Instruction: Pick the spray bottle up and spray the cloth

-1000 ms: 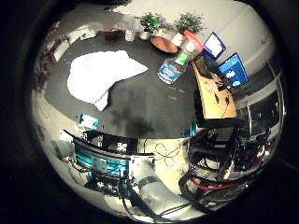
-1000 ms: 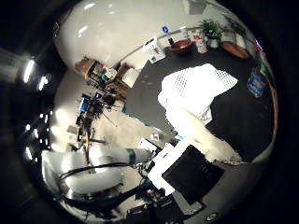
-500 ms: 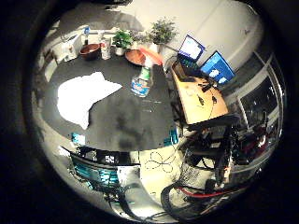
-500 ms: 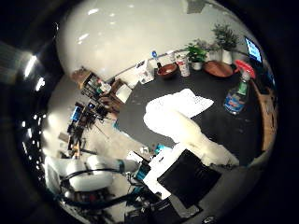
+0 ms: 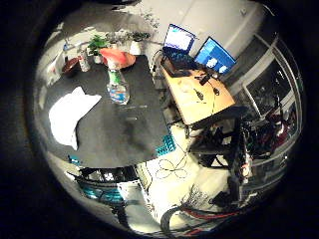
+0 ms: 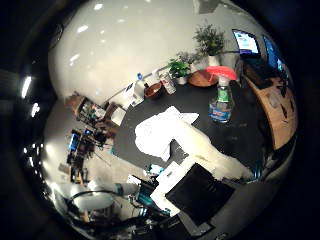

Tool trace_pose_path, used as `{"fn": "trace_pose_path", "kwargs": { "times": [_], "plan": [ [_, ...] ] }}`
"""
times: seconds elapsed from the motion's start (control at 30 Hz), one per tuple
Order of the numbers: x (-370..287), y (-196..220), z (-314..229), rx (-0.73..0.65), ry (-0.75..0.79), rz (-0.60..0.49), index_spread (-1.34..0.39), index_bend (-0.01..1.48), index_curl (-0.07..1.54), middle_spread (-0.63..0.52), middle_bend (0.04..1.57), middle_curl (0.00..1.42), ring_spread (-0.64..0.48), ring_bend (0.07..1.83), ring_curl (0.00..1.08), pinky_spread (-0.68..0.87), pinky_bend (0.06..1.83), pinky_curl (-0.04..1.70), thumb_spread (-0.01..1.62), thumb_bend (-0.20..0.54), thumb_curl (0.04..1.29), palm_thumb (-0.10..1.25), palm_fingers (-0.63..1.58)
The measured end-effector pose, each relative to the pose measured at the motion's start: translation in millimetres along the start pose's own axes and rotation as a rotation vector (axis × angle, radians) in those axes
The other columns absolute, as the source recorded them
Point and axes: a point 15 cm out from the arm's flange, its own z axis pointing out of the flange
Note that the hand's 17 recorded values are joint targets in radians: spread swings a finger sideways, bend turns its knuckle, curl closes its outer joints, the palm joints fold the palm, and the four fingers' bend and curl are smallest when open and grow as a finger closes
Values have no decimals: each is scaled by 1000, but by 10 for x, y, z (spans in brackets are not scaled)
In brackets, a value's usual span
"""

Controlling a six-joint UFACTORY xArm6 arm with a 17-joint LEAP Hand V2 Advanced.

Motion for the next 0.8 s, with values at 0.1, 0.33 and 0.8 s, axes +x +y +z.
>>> {"fn": "trace_pose_path", "kwargs": {
  "times": [0.1,0.33,0.8],
  "plan": [
    [29,-55,15,28,-34,17,-239,183,345,142,184,315,286,618,103,645,1084,1,1042,-25,472,576,382],
    [214,-79,208,62,-126,82,-219,183,341,177,189,302,303,623,110,624,1143,8,1049,-25,470,559,346],
    [1197,-28,755,69,-200,239,-189,179,333,207,191,308,314,625,126,609,1196,5,1040,-28,463,513,308]
  ]
}}
